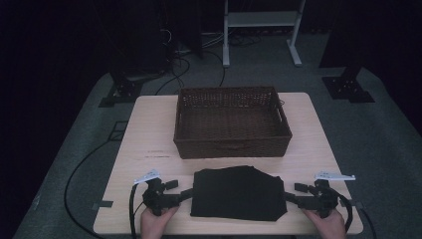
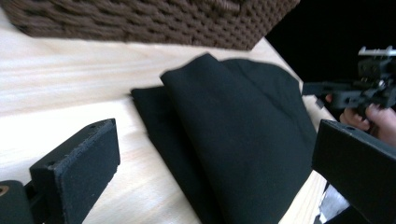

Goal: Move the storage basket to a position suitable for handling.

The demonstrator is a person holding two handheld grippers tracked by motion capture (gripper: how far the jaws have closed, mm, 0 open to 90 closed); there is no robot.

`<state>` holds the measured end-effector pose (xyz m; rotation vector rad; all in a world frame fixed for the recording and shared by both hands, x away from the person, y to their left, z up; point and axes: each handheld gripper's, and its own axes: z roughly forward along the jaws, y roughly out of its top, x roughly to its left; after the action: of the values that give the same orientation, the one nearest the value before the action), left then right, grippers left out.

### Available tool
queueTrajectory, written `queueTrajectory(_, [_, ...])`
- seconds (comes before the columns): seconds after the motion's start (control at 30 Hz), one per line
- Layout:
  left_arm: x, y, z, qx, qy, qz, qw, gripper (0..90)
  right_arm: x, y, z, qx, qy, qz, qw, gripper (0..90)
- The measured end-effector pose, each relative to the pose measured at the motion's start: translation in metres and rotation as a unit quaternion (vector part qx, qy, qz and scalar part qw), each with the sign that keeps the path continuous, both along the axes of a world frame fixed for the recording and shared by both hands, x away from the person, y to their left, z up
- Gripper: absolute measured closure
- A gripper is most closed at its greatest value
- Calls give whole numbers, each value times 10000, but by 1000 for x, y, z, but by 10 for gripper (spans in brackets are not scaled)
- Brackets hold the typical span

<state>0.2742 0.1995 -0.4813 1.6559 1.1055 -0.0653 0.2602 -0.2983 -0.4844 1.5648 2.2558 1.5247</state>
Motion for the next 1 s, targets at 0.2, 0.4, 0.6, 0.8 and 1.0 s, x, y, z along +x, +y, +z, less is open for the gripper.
queueTrajectory(0.2, [2, -16, -11, -3, 484, -96, 9988, 0, 2, 7, -4, 65, 261, -38, 9996, 177])
queueTrajectory(0.4, [2, -27, -16, 174, 763, -206, 9967, 49, 7, 16, -8, 15, 457, -77, 9989, 176])
queueTrajectory(0.6, [1, -29, -16, 248, 753, -208, 9966, 53, 8, 16, -11, 24, 597, -98, 9982, 177])
queueTrajectory(0.8, [2, -39, -16, 243, 785, -280, 9962, 62, 8, 18, -14, 106, 645, -132, 9978, 203])
queueTrajectory(1.0, [2, -43, -16, 193, 825, -250, 9961, 62, 6, 23, -15, 149, 652, -81, 9977, 230])
